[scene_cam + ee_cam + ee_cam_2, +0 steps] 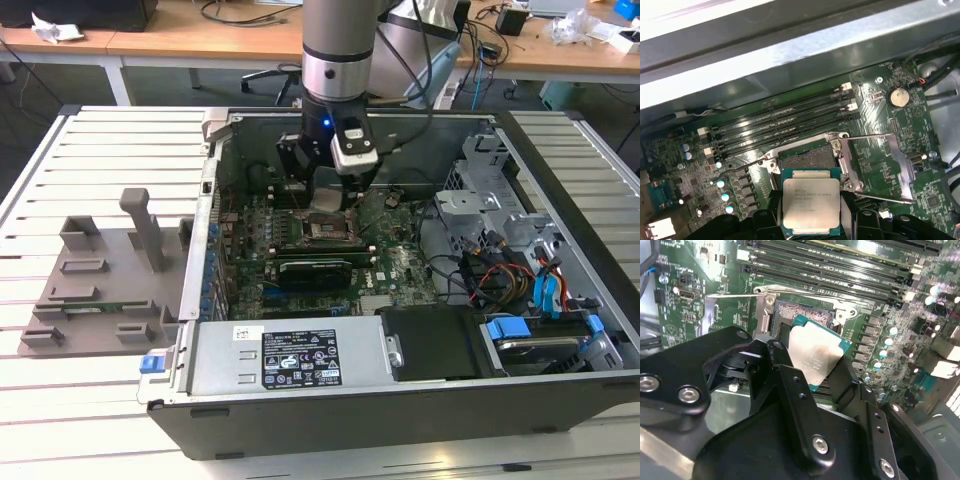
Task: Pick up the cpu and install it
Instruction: 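Place the cpu into insertion slot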
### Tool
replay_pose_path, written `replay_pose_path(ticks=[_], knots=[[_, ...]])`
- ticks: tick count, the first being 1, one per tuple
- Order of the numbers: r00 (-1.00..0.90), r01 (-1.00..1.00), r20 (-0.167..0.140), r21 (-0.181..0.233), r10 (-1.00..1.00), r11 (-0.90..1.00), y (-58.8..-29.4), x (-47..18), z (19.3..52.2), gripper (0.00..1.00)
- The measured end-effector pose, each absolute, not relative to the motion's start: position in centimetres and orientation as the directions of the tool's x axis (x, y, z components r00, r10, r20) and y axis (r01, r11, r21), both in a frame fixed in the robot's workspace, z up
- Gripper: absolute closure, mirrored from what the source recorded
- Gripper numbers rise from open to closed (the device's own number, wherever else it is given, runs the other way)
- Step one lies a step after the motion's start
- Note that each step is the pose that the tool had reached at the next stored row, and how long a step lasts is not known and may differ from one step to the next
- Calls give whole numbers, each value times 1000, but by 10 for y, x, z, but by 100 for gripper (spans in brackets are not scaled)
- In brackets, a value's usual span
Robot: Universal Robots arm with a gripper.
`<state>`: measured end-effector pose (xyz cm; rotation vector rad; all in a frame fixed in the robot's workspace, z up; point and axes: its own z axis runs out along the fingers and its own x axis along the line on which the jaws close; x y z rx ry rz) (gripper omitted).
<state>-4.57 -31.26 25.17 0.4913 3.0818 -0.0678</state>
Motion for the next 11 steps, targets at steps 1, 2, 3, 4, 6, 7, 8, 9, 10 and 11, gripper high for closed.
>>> replay_pose_path(ticks=[1, 2, 3, 4, 6, 7, 8, 9, 10, 11], knots=[[-946, 323, -27, -40, 323, 945, -313, -46, 252, 45], [-942, 336, -27, -41, 335, 941, -313, -46, 252, 45], [-934, 356, -27, -41, 356, 933, -313, -46, 251, 45], [-927, 374, -27, -42, 373, 926, -313, -46, 251, 45], [-920, 391, -27, -42, 390, 919, -313, -46, 251, 45], [-913, 407, -28, -42, 406, 912, -313, -46, 251, 45], [-908, 418, -28, -42, 417, 907, -313, -46, 251, 45], [-905, 426, -28, -42, 425, 904, -313, -46, 251, 45], [-901, 434, -28, -43, 433, 900, -313, -46, 251, 45], [-897, 441, -28, -43, 441, 896, -313, -46, 251, 45]])
